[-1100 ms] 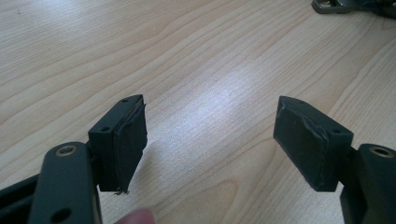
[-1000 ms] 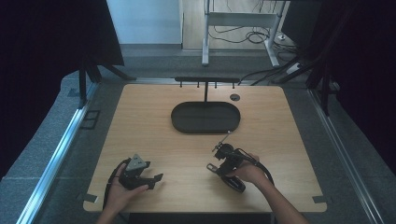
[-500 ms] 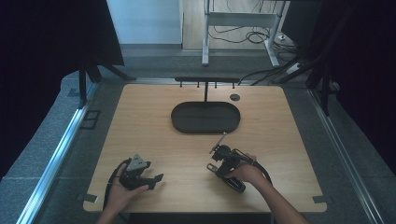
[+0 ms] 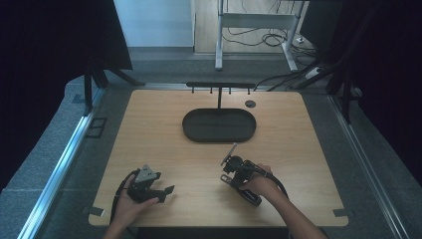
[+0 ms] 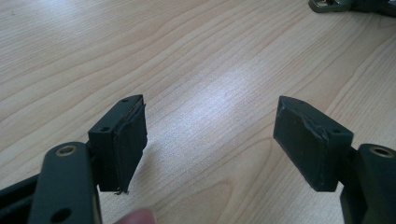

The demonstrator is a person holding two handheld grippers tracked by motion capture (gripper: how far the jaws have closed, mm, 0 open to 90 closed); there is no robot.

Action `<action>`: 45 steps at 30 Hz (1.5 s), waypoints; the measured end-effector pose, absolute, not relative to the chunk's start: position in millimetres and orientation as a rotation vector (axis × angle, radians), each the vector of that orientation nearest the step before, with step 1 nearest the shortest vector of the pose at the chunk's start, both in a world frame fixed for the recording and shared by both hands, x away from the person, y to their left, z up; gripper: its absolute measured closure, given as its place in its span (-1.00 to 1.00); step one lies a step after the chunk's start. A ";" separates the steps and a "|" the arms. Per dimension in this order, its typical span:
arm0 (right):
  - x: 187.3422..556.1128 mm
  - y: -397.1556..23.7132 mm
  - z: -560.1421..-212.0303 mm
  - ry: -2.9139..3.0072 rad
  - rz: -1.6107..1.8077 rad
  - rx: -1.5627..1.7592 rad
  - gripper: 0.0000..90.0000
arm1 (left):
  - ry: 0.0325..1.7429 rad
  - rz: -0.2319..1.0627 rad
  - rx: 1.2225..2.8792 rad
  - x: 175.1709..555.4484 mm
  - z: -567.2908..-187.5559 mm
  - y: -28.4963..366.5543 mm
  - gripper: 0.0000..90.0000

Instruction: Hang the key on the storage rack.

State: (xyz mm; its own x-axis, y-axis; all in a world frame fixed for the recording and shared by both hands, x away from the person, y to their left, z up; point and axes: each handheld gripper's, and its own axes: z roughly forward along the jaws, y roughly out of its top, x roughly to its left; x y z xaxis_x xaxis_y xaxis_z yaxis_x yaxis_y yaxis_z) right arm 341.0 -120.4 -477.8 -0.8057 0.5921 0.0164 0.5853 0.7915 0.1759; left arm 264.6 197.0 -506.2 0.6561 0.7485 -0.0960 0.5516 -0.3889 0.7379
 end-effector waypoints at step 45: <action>334.0 -139.8 -454.7 2.861 0.408 1.031 0.80 | 1.001 0.328 2.107 264.5 -507.2 195.1 -0.42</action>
